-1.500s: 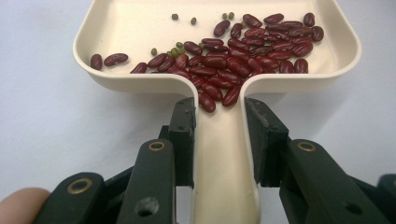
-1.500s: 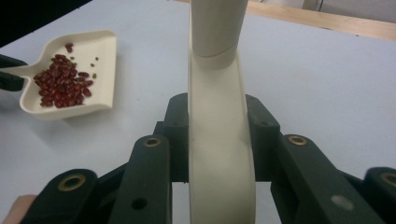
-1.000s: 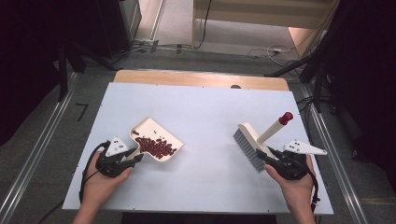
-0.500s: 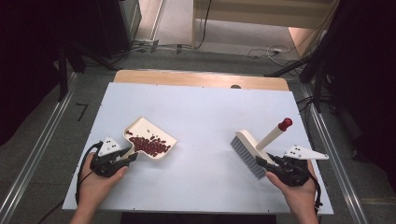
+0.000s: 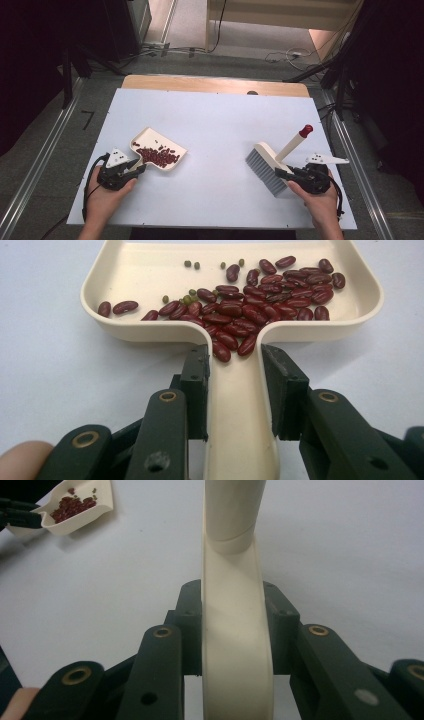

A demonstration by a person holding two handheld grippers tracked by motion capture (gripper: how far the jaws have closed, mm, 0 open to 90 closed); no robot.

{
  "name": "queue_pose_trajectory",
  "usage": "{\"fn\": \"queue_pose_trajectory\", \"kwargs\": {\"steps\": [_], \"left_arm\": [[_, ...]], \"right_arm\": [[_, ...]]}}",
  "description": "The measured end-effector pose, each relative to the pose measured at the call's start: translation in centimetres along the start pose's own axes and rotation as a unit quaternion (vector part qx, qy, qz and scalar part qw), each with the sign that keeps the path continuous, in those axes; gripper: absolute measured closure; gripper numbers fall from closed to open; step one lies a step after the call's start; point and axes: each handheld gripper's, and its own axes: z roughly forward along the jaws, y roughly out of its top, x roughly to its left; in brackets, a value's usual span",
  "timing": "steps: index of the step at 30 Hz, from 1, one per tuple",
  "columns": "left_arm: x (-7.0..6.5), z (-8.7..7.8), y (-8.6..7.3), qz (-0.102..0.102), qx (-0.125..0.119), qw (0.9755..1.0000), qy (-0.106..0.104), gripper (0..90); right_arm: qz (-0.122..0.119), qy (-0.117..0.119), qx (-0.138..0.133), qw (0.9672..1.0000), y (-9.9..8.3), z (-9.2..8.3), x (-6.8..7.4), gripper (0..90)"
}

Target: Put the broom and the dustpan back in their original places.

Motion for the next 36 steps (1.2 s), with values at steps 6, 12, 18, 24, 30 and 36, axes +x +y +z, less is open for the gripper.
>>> {"fn": "queue_pose_trajectory", "kwargs": {"steps": [6, 12, 18, 24, 30, 36], "left_arm": [[0.1, 0.3, -0.2, -0.007, 0.002, 0.9999, 0.009, 66.6], [-0.1, 0.6, -0.4, -0.013, -0.001, 0.9998, 0.014, 66.6], [-0.2, 0.8, -0.8, -0.014, 0.001, 0.9998, 0.014, 66.6], [-0.3, 1.0, -0.9, -0.01, 0.004, 0.9998, 0.017, 66.4], [-0.4, 1.0, -1.1, -0.012, 0.0, 0.9997, 0.02, 66.5], [-0.6, 1.0, -1.1, -0.013, 0.001, 0.9996, 0.024, 66.4]], "right_arm": [[0.022, 0.005, 0.0, 0.9997, -0.4, 0.2, -1.9, 65.6], [0.041, 0.01, -0.002, 0.9991, -0.8, 0.7, -3.4, 65.1], [0.054, 0.018, -0.004, 0.9984, -1.2, 1.3, -4.5, 63.1], [0.075, 0.026, 0.0, 0.9969, -1.5, 1.8, -5.6, 60.4], [0.066, -0.006, 0.015, 0.9977, -1.2, 2.3, -5.9, 55.2], [0.06, -0.035, 0.032, 0.9971, -1.1, 2.5, -5.9, 53.4]]}}
